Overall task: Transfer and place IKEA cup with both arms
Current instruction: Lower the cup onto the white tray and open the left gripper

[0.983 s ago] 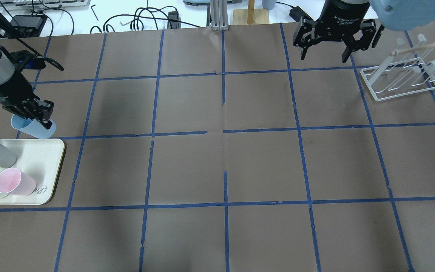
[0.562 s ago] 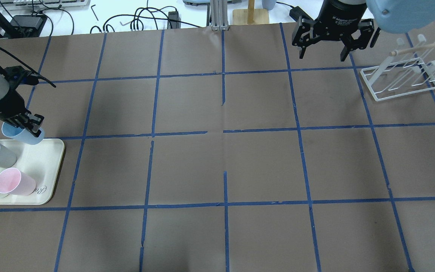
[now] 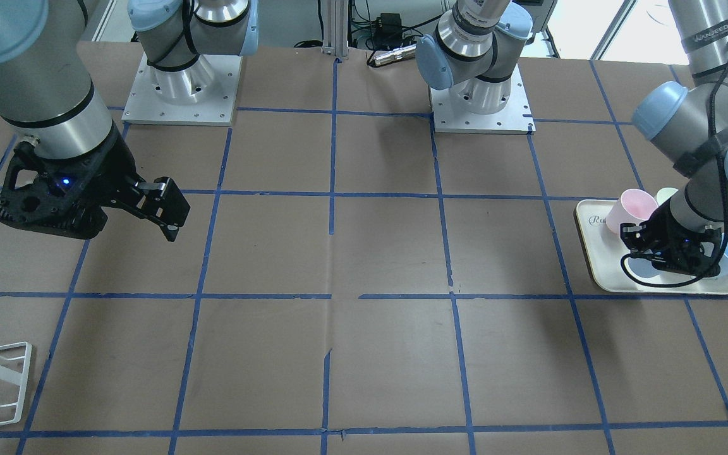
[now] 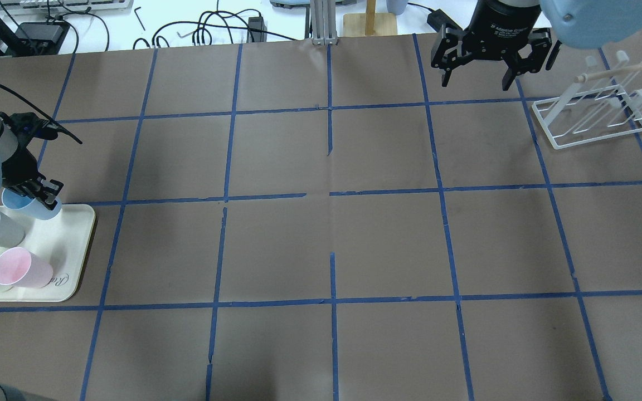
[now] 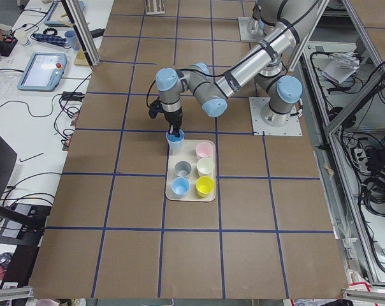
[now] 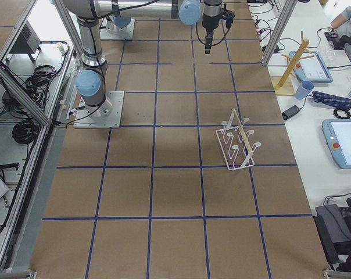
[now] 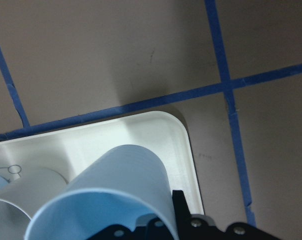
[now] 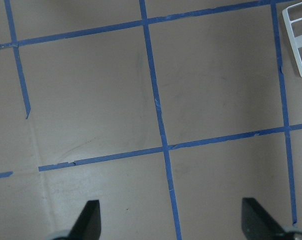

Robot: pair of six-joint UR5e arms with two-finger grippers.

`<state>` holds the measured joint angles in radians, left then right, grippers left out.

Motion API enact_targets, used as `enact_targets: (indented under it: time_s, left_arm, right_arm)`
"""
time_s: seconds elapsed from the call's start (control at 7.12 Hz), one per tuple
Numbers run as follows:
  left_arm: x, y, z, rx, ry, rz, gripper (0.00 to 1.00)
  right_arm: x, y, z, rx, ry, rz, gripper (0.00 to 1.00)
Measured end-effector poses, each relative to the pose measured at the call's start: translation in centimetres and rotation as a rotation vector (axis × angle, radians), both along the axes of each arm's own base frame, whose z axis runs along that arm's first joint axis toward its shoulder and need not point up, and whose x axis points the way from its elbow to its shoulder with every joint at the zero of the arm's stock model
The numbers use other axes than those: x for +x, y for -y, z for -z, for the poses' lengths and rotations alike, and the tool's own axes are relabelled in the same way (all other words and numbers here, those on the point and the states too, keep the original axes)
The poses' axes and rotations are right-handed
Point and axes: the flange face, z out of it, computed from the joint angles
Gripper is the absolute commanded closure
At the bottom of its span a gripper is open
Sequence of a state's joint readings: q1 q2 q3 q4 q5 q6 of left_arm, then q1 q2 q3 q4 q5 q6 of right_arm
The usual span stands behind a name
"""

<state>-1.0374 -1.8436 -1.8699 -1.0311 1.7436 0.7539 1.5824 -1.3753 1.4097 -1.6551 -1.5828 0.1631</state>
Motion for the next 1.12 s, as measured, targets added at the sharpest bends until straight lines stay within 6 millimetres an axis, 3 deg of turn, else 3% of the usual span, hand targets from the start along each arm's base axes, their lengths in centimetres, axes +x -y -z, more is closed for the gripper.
enact_targets:
  time_s: [0.42,0.56,0.7,0.84,1.12]
  left_arm:
    - [2.4,-0.5,2.5,0.048,-0.004,-0.032,1.00]
    - [2.7,-0.6,3.0,0.059,-0.008,-0.034,0.95]
    - [2.8,-0.6,3.4,0.066,-0.012,-0.034,0.38]
    - [2.8,-0.6,3.5,0.073,-0.015,-0.033,0.00]
    - [2.6,-0.8,3.5,0.084,-0.022,-0.030,0.00]
  right_arm:
    - [-0.1,0.0,0.0,-0.002,0.000,0.000,0.00]
    - [-0.1,0.0,-0.1,-0.003,0.000,0.001,0.00]
    - [-0.1,0.0,-0.1,-0.003,0.000,0.002,0.00]
    - [-0.1,-0.1,-0.1,-0.002,0.000,0.003,0.00]
    - [-0.3,0.0,-0.1,-0.001,0.000,0.005,0.00]
